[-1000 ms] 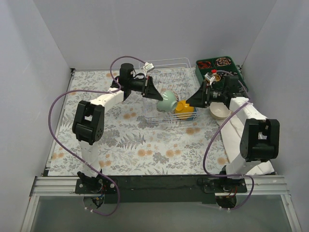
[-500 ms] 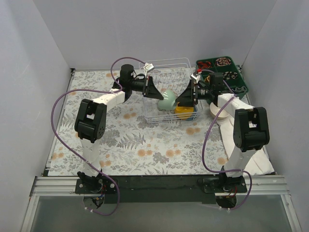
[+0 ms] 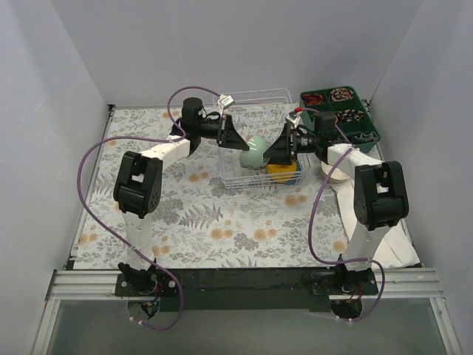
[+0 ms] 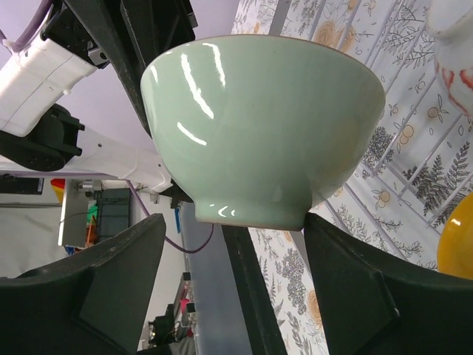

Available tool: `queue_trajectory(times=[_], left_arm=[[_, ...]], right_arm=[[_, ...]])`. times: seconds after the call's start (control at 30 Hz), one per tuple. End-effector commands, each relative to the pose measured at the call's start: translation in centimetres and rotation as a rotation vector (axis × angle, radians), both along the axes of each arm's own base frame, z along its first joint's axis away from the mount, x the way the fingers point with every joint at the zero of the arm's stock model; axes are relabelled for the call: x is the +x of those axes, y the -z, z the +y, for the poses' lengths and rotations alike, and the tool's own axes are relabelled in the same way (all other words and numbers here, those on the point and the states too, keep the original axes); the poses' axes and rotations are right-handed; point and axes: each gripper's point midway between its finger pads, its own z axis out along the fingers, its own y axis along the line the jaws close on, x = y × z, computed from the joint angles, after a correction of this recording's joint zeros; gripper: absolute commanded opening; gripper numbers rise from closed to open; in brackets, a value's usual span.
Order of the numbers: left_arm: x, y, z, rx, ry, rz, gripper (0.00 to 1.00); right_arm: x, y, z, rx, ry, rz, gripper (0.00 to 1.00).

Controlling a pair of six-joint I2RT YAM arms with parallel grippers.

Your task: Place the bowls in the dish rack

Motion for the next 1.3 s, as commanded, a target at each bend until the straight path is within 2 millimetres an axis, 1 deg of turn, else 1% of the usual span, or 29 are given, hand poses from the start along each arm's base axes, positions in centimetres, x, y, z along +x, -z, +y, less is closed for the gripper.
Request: queue_trajectory(times=[0.0,0.13,0.33,0.4,0.5,0.57,0.63,0.8,0.83,0.93,0.97,1.0,1.07,1.1,1.13,1.2,1.27], left_arm=[[-0.2,-2.7,0.2,-0.035,0.003,-0.091,0.00],[-0.4,-2.7,0.3,-0.033,0.004,-0.084,0.00],[-0.3,-2.6,0.2,-0.031,0.001,-0.083,0.00],[-0.4,-2.6,0.2,-0.029,0.003,-0.078,0.00],[-0.5,-2.5,0.3,-0.027,0.006,-0.071,0.00],[-0.6,-2.4,0.3,-0.025,0.004,-0.067,0.00],[-0.7,-2.2,0.3,-0.024,0.004,-0.064,0.00],[-0.8,-1.7,0.4,-0.017,0.001,-0.044,0.00],[-0.9,-1.6,0.4,-0.015,0.003,-0.040,0.00],[-0.9,-1.0,0.5,-0.005,-0.012,-0.017,0.00],[-0.9,-0.8,0.4,-0.002,-0.015,-0.012,0.00],[-0.9,-0.7,0.5,-0.003,-0.018,-0.015,0.01],[-0.8,-0.3,0.6,0.001,-0.029,-0.009,0.07],[-0.6,0.0,0.7,0.005,-0.037,-0.009,0.08],[-0.5,0.0,0.7,0.005,-0.039,-0.012,0.13],[-0.1,0.4,1.1,0.014,-0.055,-0.022,0.16],[0.7,0.7,1.6,0.023,-0.082,-0.035,0.23]], right_arm=[[0.3,-0.2,0.4,0.008,-0.003,-0.024,0.81],[0.6,0.1,0.4,0.003,0.012,-0.027,0.76],[1.0,0.4,0.4,-0.006,0.026,-0.029,0.72],[1.1,0.6,0.4,-0.011,0.034,-0.027,0.72],[1.5,0.9,0.5,-0.018,0.043,-0.021,0.75],[1.8,0.9,0.5,-0.016,0.045,-0.028,0.73],[2.2,0.7,0.7,-0.013,0.044,-0.034,0.70],[2.6,0.5,0.9,0.002,0.029,-0.061,0.57],[2.7,0.4,0.9,0.005,0.026,-0.067,0.55],[2.7,0.1,1.0,0.023,0.010,-0.081,0.45],[2.5,-0.1,1.1,0.028,0.001,-0.081,0.40],[2.5,-0.2,1.2,0.034,-0.006,-0.090,0.39],[2.5,-0.3,1.1,0.036,-0.011,-0.093,0.37],[2.5,-0.5,1.2,0.036,-0.015,-0.113,0.37],[2.5,-0.5,1.1,0.036,-0.015,-0.114,0.36],[2.7,-0.7,1.1,0.033,-0.016,-0.136,0.35],[2.7,-0.5,1.0,0.022,-0.016,-0.127,0.34]])
